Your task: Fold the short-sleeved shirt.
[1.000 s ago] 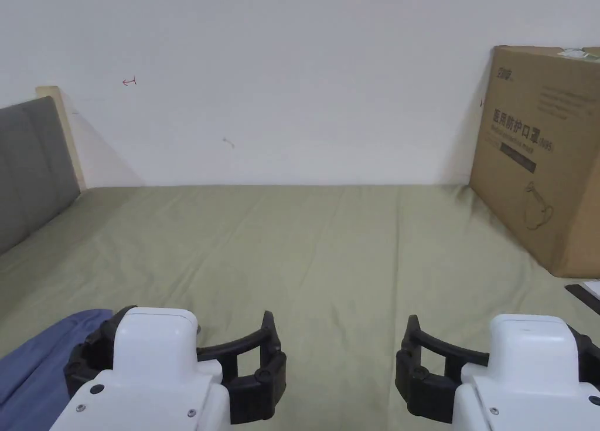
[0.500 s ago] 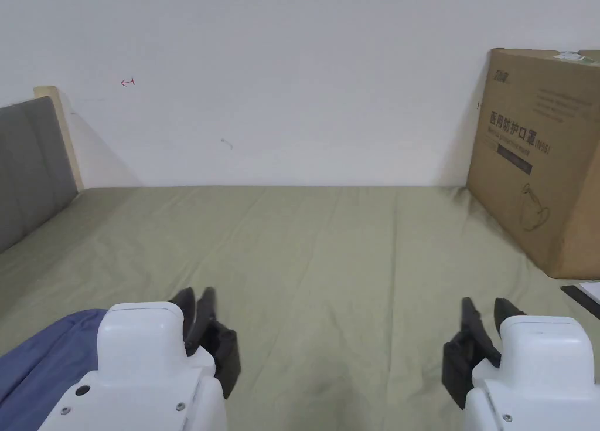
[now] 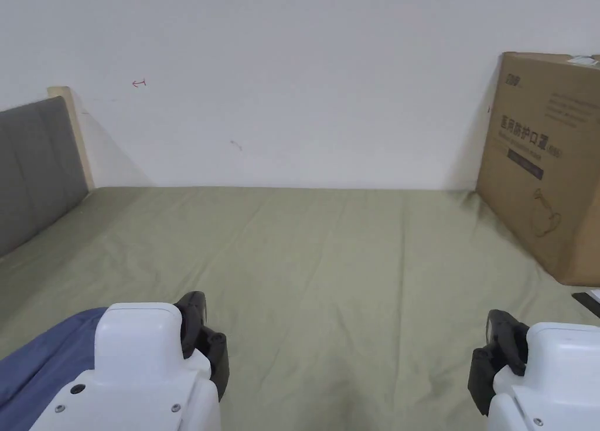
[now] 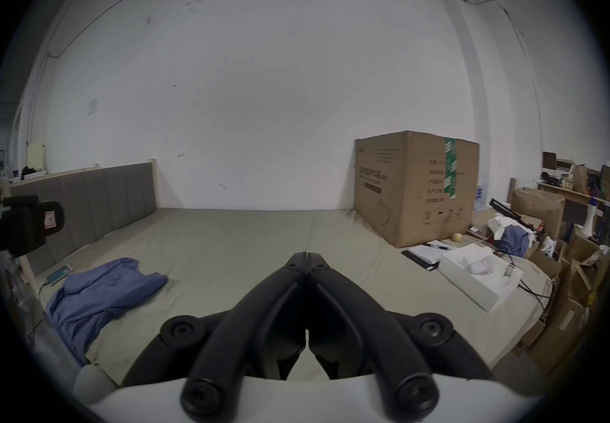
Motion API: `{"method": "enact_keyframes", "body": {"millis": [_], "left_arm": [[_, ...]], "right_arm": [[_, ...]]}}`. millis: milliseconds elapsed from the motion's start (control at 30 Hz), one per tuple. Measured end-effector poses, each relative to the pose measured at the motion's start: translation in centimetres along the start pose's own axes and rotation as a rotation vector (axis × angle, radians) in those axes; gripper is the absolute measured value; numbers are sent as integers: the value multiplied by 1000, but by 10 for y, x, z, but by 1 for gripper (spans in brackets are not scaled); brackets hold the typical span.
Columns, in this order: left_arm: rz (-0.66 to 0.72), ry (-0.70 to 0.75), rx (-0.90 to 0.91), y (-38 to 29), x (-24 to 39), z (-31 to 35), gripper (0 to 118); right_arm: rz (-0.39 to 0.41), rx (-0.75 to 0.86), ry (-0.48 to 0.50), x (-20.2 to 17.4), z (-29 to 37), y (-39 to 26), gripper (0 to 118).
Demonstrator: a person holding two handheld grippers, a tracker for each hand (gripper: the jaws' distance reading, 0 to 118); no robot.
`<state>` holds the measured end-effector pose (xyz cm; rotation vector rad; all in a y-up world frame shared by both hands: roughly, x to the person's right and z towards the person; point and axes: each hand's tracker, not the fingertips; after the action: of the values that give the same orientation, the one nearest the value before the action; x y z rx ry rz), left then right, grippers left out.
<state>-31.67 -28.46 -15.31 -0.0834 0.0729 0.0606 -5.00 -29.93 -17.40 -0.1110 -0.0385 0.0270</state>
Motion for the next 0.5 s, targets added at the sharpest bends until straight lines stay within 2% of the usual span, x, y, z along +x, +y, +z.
{"method": "enact_keyframes", "body": {"millis": [133,400,500], "left_arm": [[3,62,10,5,-19,7,0],[-13,231,-19,15,-78,30,0],[-6,299,-29,14,-99,41,0]], "right_arm": [[42,-3,103,-30,-5,1,0],[-65,-56,443,-108,-20,4,0],[-4,-52,498,-136,-19,0,0]]}}
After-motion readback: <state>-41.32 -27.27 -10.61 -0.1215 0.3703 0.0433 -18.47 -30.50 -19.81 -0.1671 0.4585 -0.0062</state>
